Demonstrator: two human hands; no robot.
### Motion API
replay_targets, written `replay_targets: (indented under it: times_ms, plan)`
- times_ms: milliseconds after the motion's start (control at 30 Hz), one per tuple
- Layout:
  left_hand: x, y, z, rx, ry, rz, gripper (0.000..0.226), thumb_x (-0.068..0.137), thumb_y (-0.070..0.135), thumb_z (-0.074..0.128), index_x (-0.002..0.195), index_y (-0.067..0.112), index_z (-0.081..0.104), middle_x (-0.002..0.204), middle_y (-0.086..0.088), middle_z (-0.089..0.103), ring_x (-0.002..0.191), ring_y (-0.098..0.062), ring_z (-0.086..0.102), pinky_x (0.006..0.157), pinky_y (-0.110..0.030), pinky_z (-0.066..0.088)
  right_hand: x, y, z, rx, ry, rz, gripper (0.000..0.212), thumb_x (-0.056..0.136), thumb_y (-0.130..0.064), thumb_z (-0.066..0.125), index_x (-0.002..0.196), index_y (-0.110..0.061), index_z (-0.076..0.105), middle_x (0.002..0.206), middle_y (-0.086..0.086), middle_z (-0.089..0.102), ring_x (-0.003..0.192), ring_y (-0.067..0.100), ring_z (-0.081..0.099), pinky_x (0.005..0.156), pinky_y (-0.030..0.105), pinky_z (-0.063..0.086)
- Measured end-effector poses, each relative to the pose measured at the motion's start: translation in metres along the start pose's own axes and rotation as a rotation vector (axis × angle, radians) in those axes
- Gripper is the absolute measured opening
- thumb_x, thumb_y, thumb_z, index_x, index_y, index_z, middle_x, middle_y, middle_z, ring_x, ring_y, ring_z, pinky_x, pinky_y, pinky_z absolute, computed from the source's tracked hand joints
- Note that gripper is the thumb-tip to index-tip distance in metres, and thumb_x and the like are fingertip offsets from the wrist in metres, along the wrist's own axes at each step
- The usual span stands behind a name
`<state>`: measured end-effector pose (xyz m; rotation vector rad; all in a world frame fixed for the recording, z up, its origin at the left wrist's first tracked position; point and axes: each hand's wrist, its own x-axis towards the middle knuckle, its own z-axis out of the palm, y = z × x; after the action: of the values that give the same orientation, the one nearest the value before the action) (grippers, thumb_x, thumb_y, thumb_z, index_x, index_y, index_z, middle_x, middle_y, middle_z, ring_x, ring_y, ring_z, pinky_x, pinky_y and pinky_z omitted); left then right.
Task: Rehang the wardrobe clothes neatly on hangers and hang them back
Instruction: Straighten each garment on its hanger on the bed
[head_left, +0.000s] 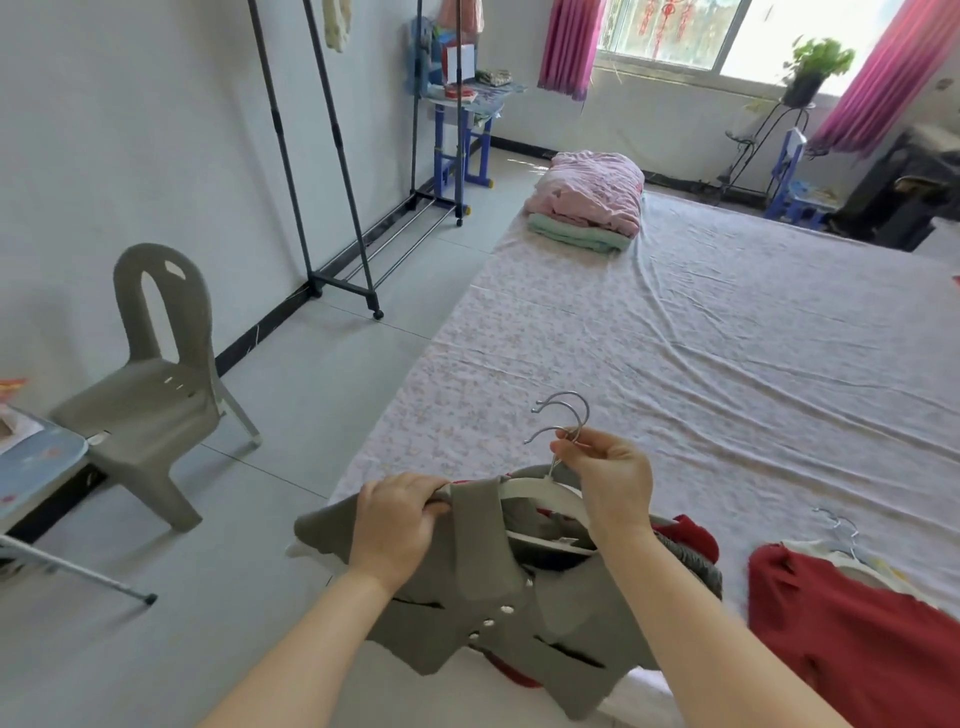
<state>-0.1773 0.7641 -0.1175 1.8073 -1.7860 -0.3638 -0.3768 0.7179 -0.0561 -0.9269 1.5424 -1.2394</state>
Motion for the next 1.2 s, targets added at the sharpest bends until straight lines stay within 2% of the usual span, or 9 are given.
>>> replay_targets:
  times_ms: [100,233,367,467,667,800,1000,1133,1200]
  plan:
    - [0.016,-0.03,-0.024,0.004,0.011,0.017,0.017,0.079,0.015,0.069,0.095,0.019,0.071,0.092,0.004,0.071,0.09,-0.022,0.063,0.079,-0.036,0.039,-0.001,-0.003,0.04,0.016,0.006,0.006,0.02,0.073,-0.006,0.075,0.07,-0.025,0.073,0.068,-0.005,0.073,0.064,0.012,0.068,0.068,0.027,0.055]
    - [0.039,-0.065,-0.05,0.019,0.052,0.025,0.016,0.076,0.012,0.07,0.091,0.018,0.072,0.088,0.004,0.071,0.087,-0.022,0.064,0.077,-0.035,0.034,0.008,-0.008,0.088,0.037,-0.007,0.036,0.015,0.074,-0.006,0.075,0.077,-0.02,0.074,0.068,-0.006,0.072,0.063,0.008,0.068,0.069,0.026,0.055]
    - [0.071,-0.095,-0.054,0.048,0.034,-0.001,0.018,0.079,0.013,0.068,0.095,0.02,0.071,0.092,0.005,0.07,0.091,-0.021,0.062,0.08,-0.033,0.031,0.03,-0.004,0.126,0.056,-0.013,0.074,0.018,0.075,-0.003,0.073,0.074,-0.021,0.074,0.069,-0.003,0.073,0.066,0.013,0.068,0.071,0.03,0.056]
    - [0.097,-0.116,-0.047,0.047,-0.007,-0.019,0.017,0.08,0.015,0.066,0.096,0.021,0.071,0.091,0.005,0.07,0.091,-0.021,0.062,0.081,-0.035,0.035,0.059,0.005,0.151,0.034,-0.021,0.104,0.016,0.075,-0.005,0.074,0.077,-0.02,0.074,0.07,-0.005,0.073,0.063,0.007,0.067,0.071,0.028,0.056]
    - [0.165,-0.158,-0.014,0.065,-0.065,-0.101,0.018,0.083,0.018,0.064,0.099,0.021,0.071,0.096,0.006,0.07,0.095,-0.02,0.061,0.085,-0.037,0.038,0.136,0.027,0.199,0.008,-0.051,0.164,0.015,0.074,-0.006,0.074,0.078,-0.021,0.074,0.073,-0.002,0.073,0.061,0.007,0.067,0.072,0.029,0.056]
    - [0.217,-0.184,0.018,0.084,-0.104,-0.147,0.018,0.083,0.019,0.063,0.099,0.023,0.07,0.098,0.008,0.07,0.097,-0.019,0.06,0.085,-0.035,0.035,0.195,0.043,0.226,-0.031,-0.033,0.219,0.015,0.074,-0.006,0.074,0.079,-0.02,0.074,0.077,-0.001,0.073,0.07,0.014,0.068,0.074,0.03,0.055]
    - [0.269,-0.22,0.072,0.149,-0.226,-0.173,0.021,0.086,0.024,0.056,0.105,0.027,0.066,0.101,0.009,0.067,0.099,-0.017,0.058,0.083,-0.03,0.03,0.266,0.081,0.252,-0.122,-0.022,0.276,0.017,0.076,-0.008,0.073,0.076,-0.025,0.071,0.073,-0.007,0.071,0.062,0.002,0.065,0.07,0.023,0.054]
    - [0.289,-0.245,0.109,0.164,-0.342,-0.146,0.025,0.089,0.025,0.05,0.111,0.031,0.062,0.104,0.011,0.064,0.102,-0.014,0.055,0.085,-0.027,0.027,0.298,0.116,0.263,-0.147,0.03,0.331,0.019,0.077,-0.008,0.073,0.073,-0.026,0.07,0.075,-0.006,0.071,0.07,0.011,0.066,0.072,0.027,0.053]
    - [0.297,-0.258,0.128,0.151,-0.393,-0.127,0.025,0.09,0.026,0.05,0.113,0.029,0.06,0.106,0.011,0.063,0.104,-0.014,0.053,0.089,-0.026,0.026,0.311,0.136,0.267,-0.159,0.088,0.367,0.011,0.078,-0.009,0.073,0.079,-0.02,0.073,0.073,-0.007,0.07,0.071,0.013,0.065,0.073,0.028,0.052]
